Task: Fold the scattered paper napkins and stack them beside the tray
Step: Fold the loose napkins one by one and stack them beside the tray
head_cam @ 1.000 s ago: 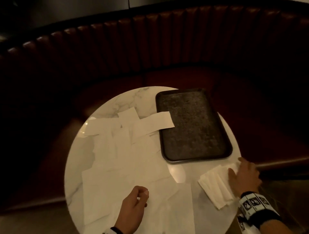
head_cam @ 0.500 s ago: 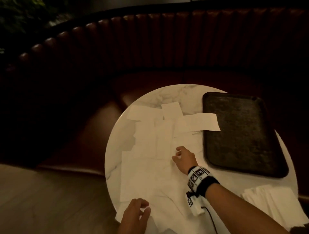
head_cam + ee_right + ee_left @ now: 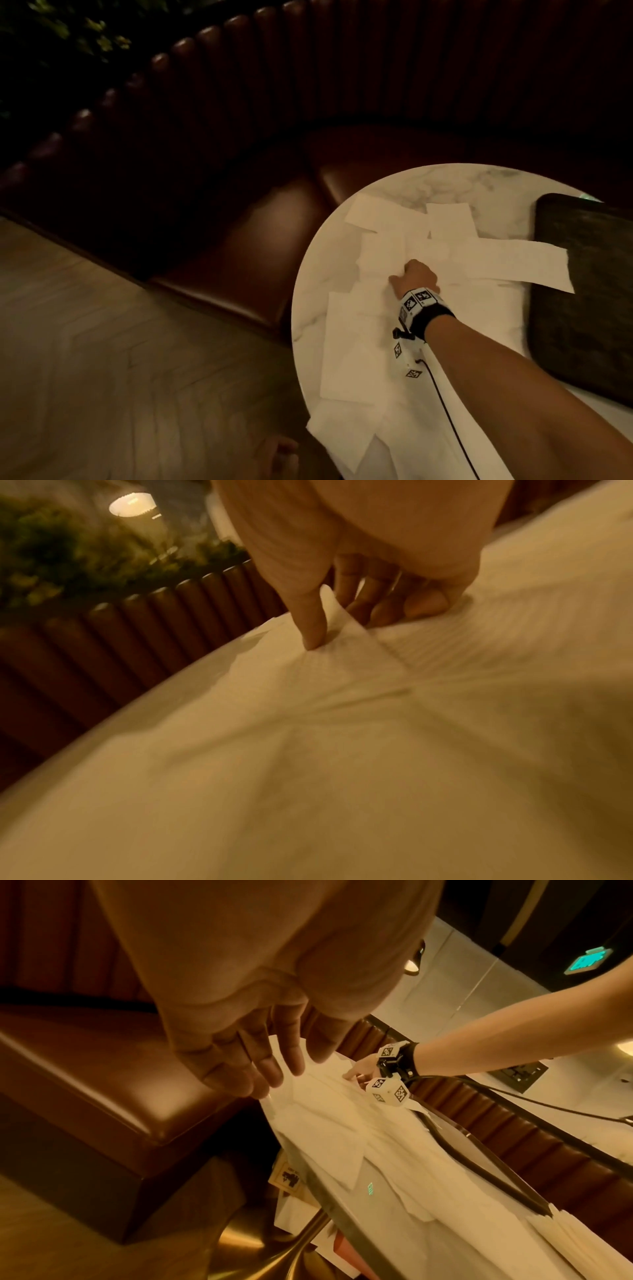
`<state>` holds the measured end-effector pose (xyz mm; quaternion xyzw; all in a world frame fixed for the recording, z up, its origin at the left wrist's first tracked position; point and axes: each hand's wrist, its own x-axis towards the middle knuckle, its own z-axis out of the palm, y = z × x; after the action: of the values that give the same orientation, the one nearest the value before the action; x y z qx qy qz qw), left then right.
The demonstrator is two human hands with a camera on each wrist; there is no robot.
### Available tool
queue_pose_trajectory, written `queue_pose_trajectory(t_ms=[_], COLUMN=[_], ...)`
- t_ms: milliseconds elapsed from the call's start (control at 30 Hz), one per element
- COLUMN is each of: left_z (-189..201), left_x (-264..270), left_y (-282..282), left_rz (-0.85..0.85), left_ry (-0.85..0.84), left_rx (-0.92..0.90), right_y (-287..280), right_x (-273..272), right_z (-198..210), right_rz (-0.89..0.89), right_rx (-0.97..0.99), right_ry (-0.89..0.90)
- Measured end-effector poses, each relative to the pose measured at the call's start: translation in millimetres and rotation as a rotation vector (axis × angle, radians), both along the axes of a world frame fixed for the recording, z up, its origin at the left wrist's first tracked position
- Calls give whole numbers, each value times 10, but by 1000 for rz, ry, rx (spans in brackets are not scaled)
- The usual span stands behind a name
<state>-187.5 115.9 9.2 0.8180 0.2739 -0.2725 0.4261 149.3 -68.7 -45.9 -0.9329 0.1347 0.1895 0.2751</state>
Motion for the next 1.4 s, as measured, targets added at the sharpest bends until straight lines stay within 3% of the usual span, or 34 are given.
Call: queue_pose_trajectory(t_ms=[67,133,267,400,533,600,767,933,1100,1233,1300,1400], left_z=[-43,-29,350,818,1134,1198,1238,1261,1319,1372,1404,1433], left_x=[13,76,447,989,1264,1307,1273,1241,1226,1172,1129,1094], left_y=[-39,-104,-331,-625,-961,-1171,-1497,-1629,-1650,-1644,-1637,-1607], left_rz=[112,203,83,69,-86,-169,-256,-391,-358,-352,-361,-389], left_ry=[-4,-125,-423,-602,-613,-624,-641,-631,-708,-739,-769,-835], left_rx=[17,68,9,-228,-542,-616,-599,-531,-455,-399,-364,-297], right_y=[-4,-60,-359,-800,-1130,-1293,-1587,-1679,-1673,-1623,-1590,-1601], right_x=[-20,-126,-580,-1279,-1888,-2082,-2369,-2559,-2648,-2719,-2743,-2755], right_z=[41,186,627,1285,1802,1942,2070,2110,2139,2196,2187,2147], right_rz=[-46,-78,-164,-188,-196,-256,-387,-476,-541,-388,-247,-174], right_rx=[93,256,684,983,1113,1130,1073,1089,1005,877,670,435], right_ry=[-16,-57,-85,-34,-44,-82,-222,-246,-345,-395,-442,-531])
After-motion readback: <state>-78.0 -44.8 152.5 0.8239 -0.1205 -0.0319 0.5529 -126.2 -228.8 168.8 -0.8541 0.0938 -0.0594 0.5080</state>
